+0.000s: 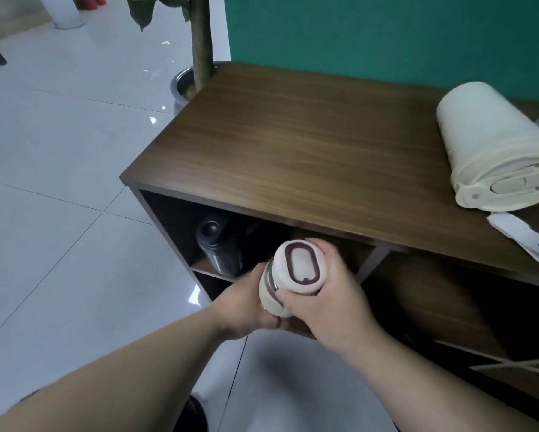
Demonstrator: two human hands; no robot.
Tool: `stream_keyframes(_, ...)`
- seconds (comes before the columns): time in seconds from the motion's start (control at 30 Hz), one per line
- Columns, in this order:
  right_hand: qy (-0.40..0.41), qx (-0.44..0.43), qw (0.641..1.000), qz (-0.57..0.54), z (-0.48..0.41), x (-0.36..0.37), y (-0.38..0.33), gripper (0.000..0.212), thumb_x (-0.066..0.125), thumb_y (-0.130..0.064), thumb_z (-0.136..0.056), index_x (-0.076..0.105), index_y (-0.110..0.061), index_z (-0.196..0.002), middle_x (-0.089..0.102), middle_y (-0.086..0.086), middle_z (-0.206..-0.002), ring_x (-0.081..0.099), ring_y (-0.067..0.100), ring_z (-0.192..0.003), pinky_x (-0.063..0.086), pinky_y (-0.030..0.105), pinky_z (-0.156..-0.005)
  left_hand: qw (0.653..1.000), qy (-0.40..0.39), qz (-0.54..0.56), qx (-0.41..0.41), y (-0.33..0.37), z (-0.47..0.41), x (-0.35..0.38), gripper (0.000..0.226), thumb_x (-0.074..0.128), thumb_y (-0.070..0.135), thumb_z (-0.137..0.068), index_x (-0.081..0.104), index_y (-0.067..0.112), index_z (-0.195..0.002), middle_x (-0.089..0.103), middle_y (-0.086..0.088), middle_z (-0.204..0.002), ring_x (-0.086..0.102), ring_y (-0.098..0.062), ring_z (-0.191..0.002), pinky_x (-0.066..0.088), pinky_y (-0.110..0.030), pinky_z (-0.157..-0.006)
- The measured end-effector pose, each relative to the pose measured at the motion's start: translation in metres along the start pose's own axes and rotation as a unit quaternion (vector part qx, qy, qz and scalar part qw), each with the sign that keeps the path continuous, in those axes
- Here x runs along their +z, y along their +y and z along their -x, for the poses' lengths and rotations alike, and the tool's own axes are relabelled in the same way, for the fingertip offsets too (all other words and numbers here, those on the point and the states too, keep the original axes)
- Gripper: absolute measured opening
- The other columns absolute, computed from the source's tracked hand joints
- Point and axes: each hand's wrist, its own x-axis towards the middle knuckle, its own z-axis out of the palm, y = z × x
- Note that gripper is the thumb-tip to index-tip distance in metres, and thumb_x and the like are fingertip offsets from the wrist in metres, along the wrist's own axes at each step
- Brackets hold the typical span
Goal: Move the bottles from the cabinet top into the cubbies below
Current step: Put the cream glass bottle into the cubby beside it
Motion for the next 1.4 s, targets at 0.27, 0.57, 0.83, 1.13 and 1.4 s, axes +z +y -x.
stream_keyframes(0.27, 0.013, 0.025, 0.999, 0.035, -0.028, 0.004, 0.009, 0.055, 0.089, -0.018, -0.063, 0.053, -0.05, -0.089, 0.066, -0.023, -0.098, 0.065, 0.0, -0.098, 0.054, 0.032, -0.092, 0.996, 0.035, -0.066, -0.042, -0.024, -0.045, 0.024, 0.087, 0.088, 0.039, -0.067, 0.047, 0.025, -0.142, 0.058, 0.002, -0.139, 0.062, -0.022, -0.124, 0.054, -0.043, -0.105)
stream_keyframes(0.57, 0.029, 0.061, 0.997, 0.043, -0.043, 0.012, 0.022, 0.049, 0.087, -0.018, -0.065, 0.051, -0.045, -0.084, 0.065, -0.023, -0.094, 0.066, 0.011, -0.101, 0.054, 0.036, -0.092, 0.992, 0.078, -0.095, -0.038, -0.027, -0.063, 0.041, 0.078, 0.085, 0.039, -0.074, 0.05, 0.027, -0.142, 0.054, 0.006, -0.138, 0.053, -0.01, -0.133, 0.053, -0.037, -0.106)
stream_keyframes(0.83, 0.043, 0.087, 0.994, 0.052, -0.052, 0.024, 0.027, 0.045, 0.086, -0.019, -0.066, 0.051, -0.044, -0.08, 0.065, -0.022, -0.088, 0.067, 0.012, -0.097, 0.055, 0.035, -0.089, 0.99, 0.088, -0.079, -0.073, -0.035, -0.066, 0.043, 0.077, 0.083, 0.043, -0.075, 0.045, 0.03, -0.14, 0.055, 0.012, -0.137, 0.058, -0.009, -0.129, 0.054, -0.033, -0.101)
stream_keyframes(1.13, 0.056, 0.082, 0.993, 0.056, -0.058, 0.025, 0.03, 0.048, 0.088, -0.023, -0.068, 0.05, -0.046, -0.085, 0.06, -0.031, -0.088, 0.056, -0.016, -0.084, 0.041, 0.01, -0.075, 0.987, 0.087, -0.102, -0.091, -0.031, -0.064, 0.041, 0.086, 0.08, 0.045, -0.082, 0.032, 0.029, -0.151, 0.058, 0.006, -0.146, 0.066, -0.026, -0.122, 0.053, -0.035, -0.088)
stream_keyframes(1.4, 0.083, 0.089, 0.989, 0.086, -0.06, 0.027, 0.038, 0.054, 0.087, -0.028, -0.068, 0.054, -0.036, -0.11, 0.068, -0.013, -0.115, 0.063, 0.01, -0.11, 0.043, 0.021, -0.087, 0.985, 0.081, -0.123, -0.094, -0.036, -0.067, 0.041, 0.089, 0.078, 0.046, -0.082, 0.024, 0.036, -0.152, 0.071, 0.001, -0.127, 0.071, -0.03, -0.108, 0.056, -0.04, -0.084)
